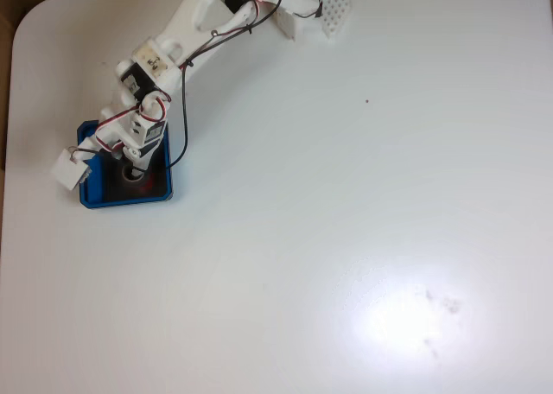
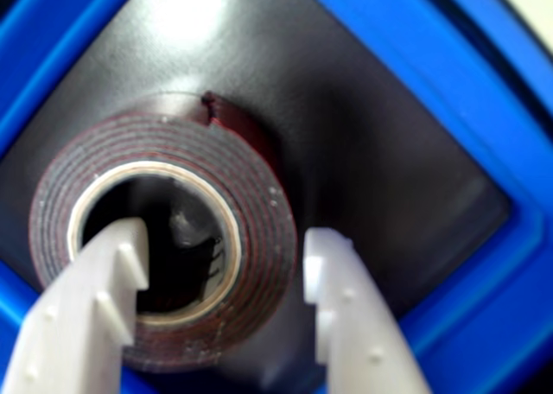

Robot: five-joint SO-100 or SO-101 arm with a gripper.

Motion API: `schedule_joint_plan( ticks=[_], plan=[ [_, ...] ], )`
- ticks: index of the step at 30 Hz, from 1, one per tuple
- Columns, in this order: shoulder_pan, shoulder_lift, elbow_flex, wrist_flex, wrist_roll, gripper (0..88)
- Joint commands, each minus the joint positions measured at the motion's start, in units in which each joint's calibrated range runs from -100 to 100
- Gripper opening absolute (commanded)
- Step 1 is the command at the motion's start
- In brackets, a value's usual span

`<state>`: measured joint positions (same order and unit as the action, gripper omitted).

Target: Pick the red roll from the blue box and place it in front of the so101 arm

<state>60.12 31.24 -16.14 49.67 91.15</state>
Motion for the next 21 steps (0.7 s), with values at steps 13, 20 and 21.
schedule_joint_plan(
  ticks=[13, 20, 21],
  plan=[
    [0.2, 0.4, -3.1, 0.2, 0.4, 16.6],
    [0.2, 0.4, -3.1, 0.3, 0.4, 13.8],
    [0.2, 0.4, -3.1, 0.3, 0.4, 12.7]
  ],
)
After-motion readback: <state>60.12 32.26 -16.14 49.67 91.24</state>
